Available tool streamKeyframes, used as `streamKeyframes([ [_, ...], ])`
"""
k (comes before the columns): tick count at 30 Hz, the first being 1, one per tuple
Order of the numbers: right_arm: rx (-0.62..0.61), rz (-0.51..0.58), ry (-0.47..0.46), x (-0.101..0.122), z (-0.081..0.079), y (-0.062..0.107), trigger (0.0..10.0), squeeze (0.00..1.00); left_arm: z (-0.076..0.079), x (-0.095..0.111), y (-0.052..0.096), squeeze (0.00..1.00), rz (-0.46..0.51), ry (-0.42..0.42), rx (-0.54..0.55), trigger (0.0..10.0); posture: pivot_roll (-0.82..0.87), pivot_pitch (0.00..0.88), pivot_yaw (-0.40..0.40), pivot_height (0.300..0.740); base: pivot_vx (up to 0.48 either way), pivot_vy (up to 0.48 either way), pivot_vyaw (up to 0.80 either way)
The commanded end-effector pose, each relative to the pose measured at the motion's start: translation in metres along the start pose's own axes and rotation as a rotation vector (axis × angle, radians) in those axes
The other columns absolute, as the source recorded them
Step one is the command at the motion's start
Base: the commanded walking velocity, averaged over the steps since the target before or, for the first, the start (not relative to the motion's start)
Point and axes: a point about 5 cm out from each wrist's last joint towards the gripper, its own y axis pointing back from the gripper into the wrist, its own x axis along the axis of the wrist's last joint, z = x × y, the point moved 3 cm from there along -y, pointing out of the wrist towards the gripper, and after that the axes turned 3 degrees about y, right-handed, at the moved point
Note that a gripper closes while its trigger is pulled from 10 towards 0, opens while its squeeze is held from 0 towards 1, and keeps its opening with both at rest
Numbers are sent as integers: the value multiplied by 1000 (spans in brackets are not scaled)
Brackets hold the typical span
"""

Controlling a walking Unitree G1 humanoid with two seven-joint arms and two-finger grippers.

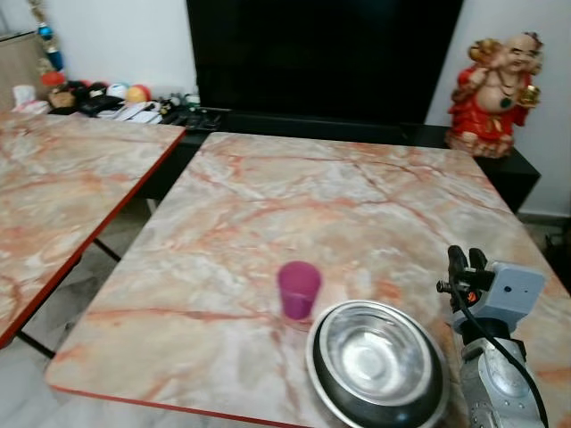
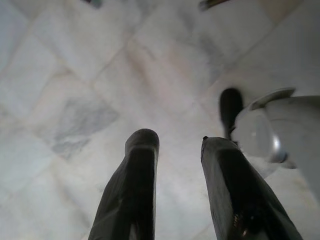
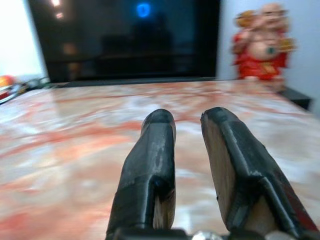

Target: Setting the table

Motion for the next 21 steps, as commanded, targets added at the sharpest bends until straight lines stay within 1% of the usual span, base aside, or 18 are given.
streamKeyframes([
  [1, 13, 23, 3, 6, -4, -1, 10000, 0, -5, -8, 2, 0, -18, 2, 7, 10000, -47, 62, -3, 740, 0, 480, 0],
  [4, 22, 23, 25, 6, -5, -2, 10000, 0, -6, -13, 4, 0, -27, 1, 9, 10000, -50, 66, -2, 740, 0, 480, 0],
  [6, 24, 27, 6, 7, -7, -1, 10000, 0, -7, -17, 5, 0, -32, -3, 6, 10000, -53, 71, 0, 740, 0, 480, 0],
  [12, 30, 28, 8, 7, -10, 1, 10000, 0, -3, -20, 5, 0, -31, -7, -6, 10000, -62, 80, 2, 740, 0, 480, 0],
  [17, 39, 37, 20, 10, -13, 0, 10000, 0, -1, -19, 5, 0, -28, -7, -8, 10000, -63, 79, 1, 740, 0, 480, 0],
  [21, 47, 67, 42, 16, -14, -1, 10000, 0, -4, -13, 4, 0, -19, -2, -1, 10000, -61, 80, -1, 740, 0, 480, 0],
])
